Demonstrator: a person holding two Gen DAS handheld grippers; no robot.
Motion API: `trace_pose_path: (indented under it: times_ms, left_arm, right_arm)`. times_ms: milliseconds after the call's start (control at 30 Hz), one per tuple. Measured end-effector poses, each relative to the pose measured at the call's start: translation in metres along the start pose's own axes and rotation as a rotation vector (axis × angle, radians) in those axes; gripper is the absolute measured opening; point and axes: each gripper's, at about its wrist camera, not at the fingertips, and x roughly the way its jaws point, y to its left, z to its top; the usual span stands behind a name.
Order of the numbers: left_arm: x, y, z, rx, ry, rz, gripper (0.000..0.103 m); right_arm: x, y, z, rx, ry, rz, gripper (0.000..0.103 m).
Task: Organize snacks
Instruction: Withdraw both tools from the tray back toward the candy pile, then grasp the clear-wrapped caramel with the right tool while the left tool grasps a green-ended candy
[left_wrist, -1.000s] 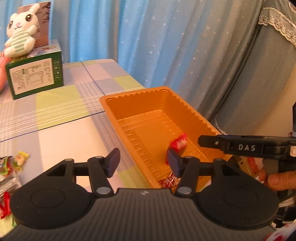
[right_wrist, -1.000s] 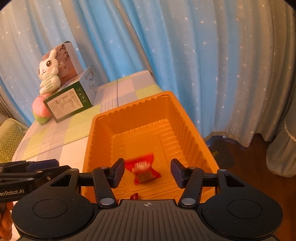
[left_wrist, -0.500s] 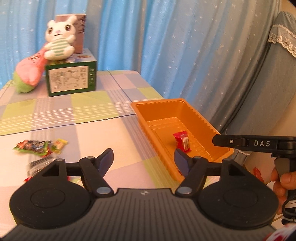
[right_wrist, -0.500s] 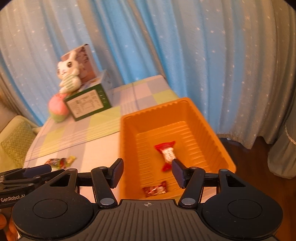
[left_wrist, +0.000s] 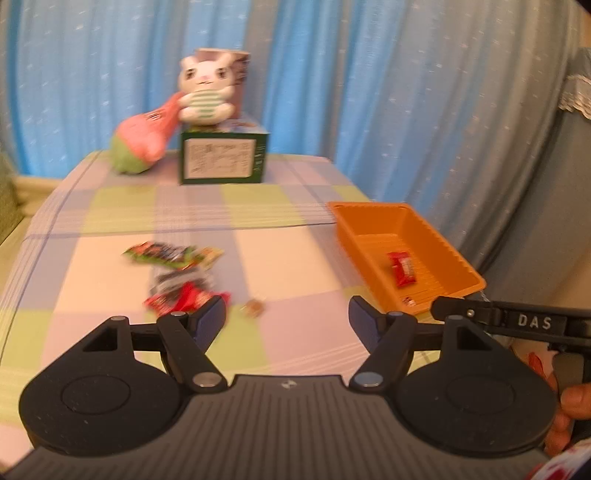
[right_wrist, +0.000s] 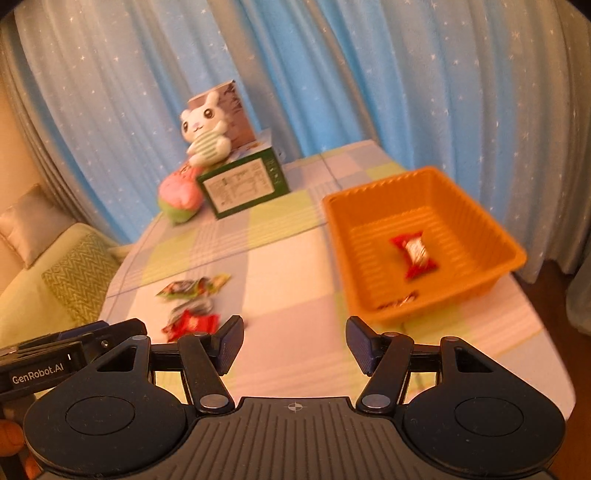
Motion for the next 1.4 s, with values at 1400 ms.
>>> trace_pose_path:
  times_ms: [1400]
  left_arm:
    - [0.07, 0.091, -0.036, -0.003, 0.092, 0.086, 0.065]
  right_arm:
    - [0.114, 0.045, -0.055, -0.237, 0.101, 0.047, 0.061]
